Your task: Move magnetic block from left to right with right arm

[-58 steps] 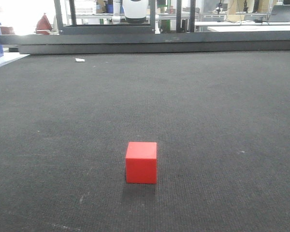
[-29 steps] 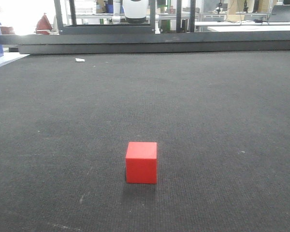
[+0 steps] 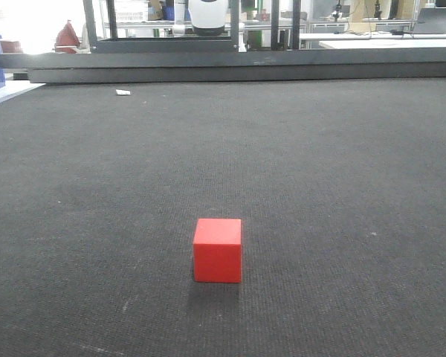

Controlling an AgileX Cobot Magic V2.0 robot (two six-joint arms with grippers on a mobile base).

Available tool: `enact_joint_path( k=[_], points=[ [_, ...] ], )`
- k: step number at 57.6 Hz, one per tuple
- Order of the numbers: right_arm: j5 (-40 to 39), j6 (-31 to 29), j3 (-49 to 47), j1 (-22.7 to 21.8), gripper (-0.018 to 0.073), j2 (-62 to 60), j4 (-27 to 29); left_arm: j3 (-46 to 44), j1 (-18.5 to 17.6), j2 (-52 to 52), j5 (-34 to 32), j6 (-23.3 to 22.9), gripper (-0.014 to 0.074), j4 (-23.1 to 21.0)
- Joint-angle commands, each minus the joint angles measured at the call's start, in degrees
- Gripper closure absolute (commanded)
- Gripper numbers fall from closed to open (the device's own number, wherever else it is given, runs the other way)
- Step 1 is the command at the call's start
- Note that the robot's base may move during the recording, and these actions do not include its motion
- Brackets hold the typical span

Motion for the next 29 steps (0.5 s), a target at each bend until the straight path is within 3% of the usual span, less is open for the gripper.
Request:
enact_joint_path(
  k=[1, 15, 29],
  points=[
    [-3.1, -0.4, -6.5, -0.3, 0.0538, 7.9, 0.0, 0.4, -0.4, -0.7, -5.2, 0.1, 0.0722, -0.3],
    [3.9, -0.3, -16.9, 1.8, 0.0538, 28.9, 0.9, 0.4, -0.4, -0.7, -5.2, 0.1, 0.0722, -0.3],
    [10.4, 5.7, -27.9, 9.5, 0.0538, 45.0, -0.3, 0.4, -0.4, -0.7, -5.2, 0.1, 0.0722, -0.3]
  ],
)
